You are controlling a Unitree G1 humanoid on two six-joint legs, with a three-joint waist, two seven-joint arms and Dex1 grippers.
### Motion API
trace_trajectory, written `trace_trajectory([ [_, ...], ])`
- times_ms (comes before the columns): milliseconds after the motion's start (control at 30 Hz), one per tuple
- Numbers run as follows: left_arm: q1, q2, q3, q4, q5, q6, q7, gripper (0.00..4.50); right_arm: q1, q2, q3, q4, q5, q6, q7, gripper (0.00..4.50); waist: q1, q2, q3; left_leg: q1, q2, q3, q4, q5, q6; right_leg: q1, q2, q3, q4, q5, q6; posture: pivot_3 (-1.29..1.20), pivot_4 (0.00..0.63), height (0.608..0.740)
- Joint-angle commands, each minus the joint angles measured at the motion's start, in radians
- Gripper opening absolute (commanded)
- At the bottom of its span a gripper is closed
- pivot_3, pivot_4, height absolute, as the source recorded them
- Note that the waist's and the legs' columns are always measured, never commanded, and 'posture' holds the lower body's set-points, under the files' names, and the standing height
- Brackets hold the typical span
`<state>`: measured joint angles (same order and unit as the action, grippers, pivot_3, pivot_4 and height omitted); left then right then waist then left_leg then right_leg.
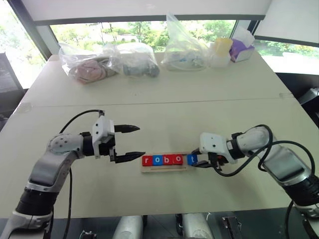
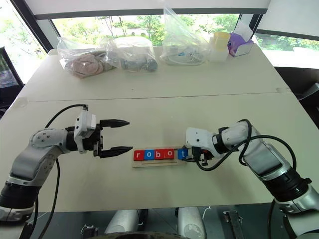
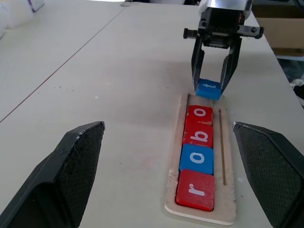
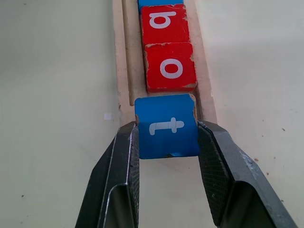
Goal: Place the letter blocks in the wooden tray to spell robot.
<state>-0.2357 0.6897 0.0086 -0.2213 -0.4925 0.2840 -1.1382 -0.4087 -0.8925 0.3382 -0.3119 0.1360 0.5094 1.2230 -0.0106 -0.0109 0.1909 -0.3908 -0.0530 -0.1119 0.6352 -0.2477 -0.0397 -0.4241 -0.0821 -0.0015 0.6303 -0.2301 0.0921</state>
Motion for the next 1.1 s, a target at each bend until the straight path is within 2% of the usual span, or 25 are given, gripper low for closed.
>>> trace_trajectory([
  [33, 0.007, 0.008, 0.038, -0.045, -0.027, 0.011, 0.016, 4.50, -0.022, 0.011, -0.003, -0.014, -0.008, -0.015, -0.005, 1.13, 0.000, 0.000, 0.000, 0.000, 0.000, 0.000, 0.000, 0.000, 0.000, 0.000, 0.000, 0.000, 0.000, 0.000, 0.000, 0.00, 0.150, 0.740],
  [1000, 0.039, 0.011, 0.052, -0.070, -0.033, 0.014, 0.039, 4.50, -0.030, 0.057, 0.015, 0.029, -0.046, -0.045, -0.008, 1.13, 0.000, 0.000, 0.000, 0.000, 0.000, 0.000, 0.000, 0.000, 0.000, 0.000, 0.000, 0.000, 0.000, 0.000, 0.000, 0.00, 0.150, 0.740],
  [1100, 0.039, 0.011, 0.052, -0.069, -0.033, 0.014, 0.039, 4.50, -0.033, 0.060, 0.015, 0.030, -0.045, -0.042, -0.008, 2.67, 0.000, 0.000, 0.000, 0.000, 0.000, 0.000, 0.000, 0.000, 0.000, 0.000, 0.000, 0.000, 0.000, 0.000, 0.000, 0.00, 0.150, 0.740],
])
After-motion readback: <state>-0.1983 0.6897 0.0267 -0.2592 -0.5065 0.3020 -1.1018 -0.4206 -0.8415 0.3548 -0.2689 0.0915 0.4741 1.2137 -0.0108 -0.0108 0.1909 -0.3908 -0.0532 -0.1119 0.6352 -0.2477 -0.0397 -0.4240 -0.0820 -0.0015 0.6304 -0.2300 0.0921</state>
